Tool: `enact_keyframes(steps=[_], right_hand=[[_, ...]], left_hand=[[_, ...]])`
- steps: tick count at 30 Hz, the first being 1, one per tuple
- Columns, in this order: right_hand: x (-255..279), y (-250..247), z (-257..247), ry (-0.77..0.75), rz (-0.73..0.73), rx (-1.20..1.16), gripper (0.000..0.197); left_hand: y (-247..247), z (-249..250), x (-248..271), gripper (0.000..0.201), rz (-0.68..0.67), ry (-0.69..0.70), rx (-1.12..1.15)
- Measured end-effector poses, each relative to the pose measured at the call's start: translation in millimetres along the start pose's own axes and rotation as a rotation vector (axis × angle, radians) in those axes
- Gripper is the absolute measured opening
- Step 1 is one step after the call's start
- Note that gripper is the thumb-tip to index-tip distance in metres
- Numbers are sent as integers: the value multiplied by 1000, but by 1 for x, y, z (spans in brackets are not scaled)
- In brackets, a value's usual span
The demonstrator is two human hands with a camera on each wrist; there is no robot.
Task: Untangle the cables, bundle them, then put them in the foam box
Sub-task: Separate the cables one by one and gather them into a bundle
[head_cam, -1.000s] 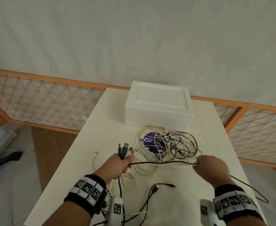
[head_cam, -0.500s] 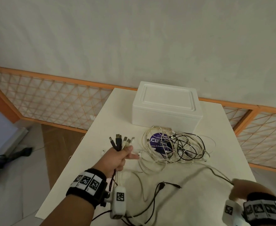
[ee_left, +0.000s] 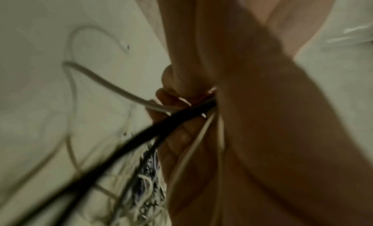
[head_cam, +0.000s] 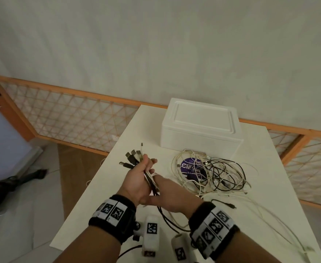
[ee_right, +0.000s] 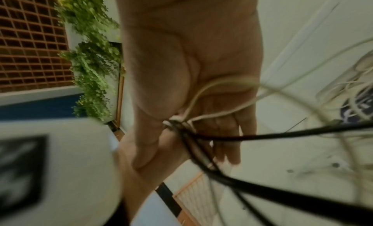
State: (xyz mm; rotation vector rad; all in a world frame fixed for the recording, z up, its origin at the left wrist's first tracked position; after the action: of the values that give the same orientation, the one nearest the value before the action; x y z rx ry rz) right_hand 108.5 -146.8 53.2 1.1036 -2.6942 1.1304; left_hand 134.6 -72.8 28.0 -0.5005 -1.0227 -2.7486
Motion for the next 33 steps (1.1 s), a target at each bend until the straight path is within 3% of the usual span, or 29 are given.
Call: enact_keyframes(steps=[3, 5, 8, 12, 14, 21, 25, 27, 29, 31, 33], right_hand=[[-1, 16, 16, 23, -33, -60, 20], [3, 16, 17, -10, -1, 48, 9], [10, 9, 18, -32, -5, 151, 12], [30, -4, 53, 65, -88, 196, 16], [43, -5, 71, 103, -90, 243, 19], [78, 1, 120, 335, -57, 454, 38], [81, -1, 138, 376, -67, 570, 19], [73, -1, 140, 381, -133, 721, 24], [66, -5, 132, 355, -85, 742, 28], [65, -7, 123, 350, -56, 766, 16], [69, -14, 114, 313, 88, 781, 11]], left_hand=[[-28, 4, 1, 52, 72, 51, -174], [-42, 0, 4, 49, 102, 58, -292], [-48, -5, 11, 52, 106, 32, -247], [-80, 4, 16, 40, 268, 31, 216], [-100, 3, 16, 40, 352, 20, 285], [-142, -17, 14, 44, 491, -49, 264], [-166, -18, 6, 43, 541, -63, 242], [-175, -15, 4, 42, 557, -71, 249], [-180, -7, 1, 42, 547, -79, 251], [-185, 5, -1, 41, 530, -73, 259], [-188, 17, -3, 39, 516, -62, 276]])
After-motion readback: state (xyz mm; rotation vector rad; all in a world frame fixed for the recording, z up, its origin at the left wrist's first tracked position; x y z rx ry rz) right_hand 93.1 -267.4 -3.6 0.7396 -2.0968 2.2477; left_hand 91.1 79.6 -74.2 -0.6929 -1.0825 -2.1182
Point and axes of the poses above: each hand's wrist, its own x-axis away from the middle knuckle, its own y-axis out of the palm, z = x × y, the point moved 8 cm from there along -x, towards the middle knuckle, and after that the axes turned 3 degrees about -x, right-handed, at the moved point
